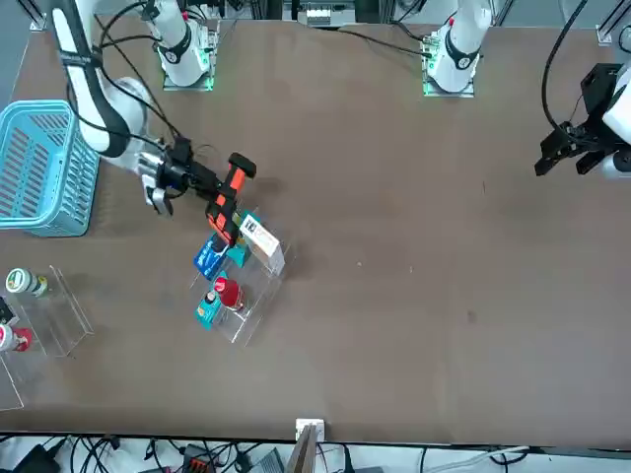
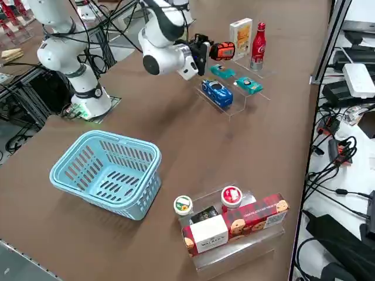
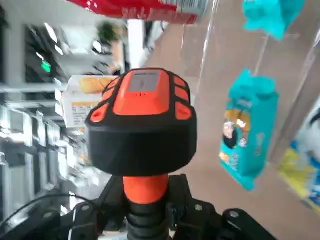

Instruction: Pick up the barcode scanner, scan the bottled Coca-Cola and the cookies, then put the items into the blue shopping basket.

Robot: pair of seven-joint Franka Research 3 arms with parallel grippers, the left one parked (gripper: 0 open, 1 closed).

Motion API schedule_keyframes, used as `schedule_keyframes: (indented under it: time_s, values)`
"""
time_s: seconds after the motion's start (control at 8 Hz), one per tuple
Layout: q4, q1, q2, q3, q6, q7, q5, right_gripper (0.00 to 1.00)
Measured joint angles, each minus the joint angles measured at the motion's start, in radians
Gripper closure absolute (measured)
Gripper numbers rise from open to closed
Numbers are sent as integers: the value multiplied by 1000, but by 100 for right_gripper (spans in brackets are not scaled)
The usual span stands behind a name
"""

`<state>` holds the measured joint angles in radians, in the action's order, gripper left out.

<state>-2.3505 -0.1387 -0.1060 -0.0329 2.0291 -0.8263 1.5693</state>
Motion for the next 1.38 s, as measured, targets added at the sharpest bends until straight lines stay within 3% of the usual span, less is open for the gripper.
schedule_keyframes:
  time_s: [0.38, 0.75, 1.12, 1.38]
  values:
    - [112, 103, 20, -20, -45, 151, -461, 57]
    - [134, 143, 20, -24, -45, 383, -925, 57]
    - [135, 130, 19, -15, -11, 678, -1288, 57]
    - [110, 106, 21, -6, 64, 807, -1468, 57]
